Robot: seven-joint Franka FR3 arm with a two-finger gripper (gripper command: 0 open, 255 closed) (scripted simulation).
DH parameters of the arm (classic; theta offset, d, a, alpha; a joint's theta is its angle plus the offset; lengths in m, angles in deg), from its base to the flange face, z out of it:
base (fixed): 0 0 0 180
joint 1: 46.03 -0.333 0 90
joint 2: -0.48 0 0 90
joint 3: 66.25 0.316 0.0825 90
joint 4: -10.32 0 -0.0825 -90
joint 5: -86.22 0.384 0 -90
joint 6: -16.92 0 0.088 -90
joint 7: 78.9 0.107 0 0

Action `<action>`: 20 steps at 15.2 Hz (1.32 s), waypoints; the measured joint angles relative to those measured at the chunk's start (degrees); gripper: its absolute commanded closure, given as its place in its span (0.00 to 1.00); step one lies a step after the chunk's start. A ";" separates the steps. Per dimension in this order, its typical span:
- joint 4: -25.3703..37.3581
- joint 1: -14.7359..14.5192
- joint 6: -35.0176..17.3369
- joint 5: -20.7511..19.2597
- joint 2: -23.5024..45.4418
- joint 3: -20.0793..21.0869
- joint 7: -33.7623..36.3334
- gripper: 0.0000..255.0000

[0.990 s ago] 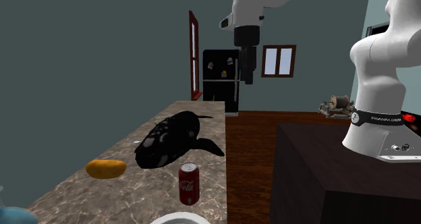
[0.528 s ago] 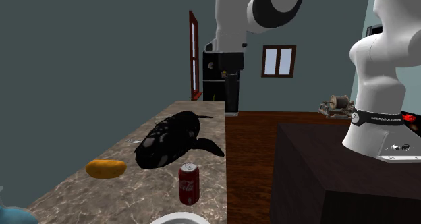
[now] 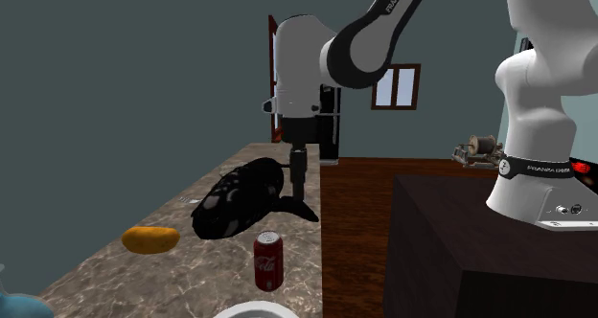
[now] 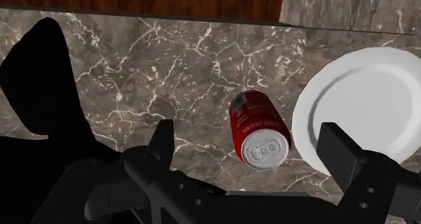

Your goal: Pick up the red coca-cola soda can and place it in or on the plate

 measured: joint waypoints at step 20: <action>17.19 -4.39 -6.32 -3.06 22.86 -2.18 4.21 0.00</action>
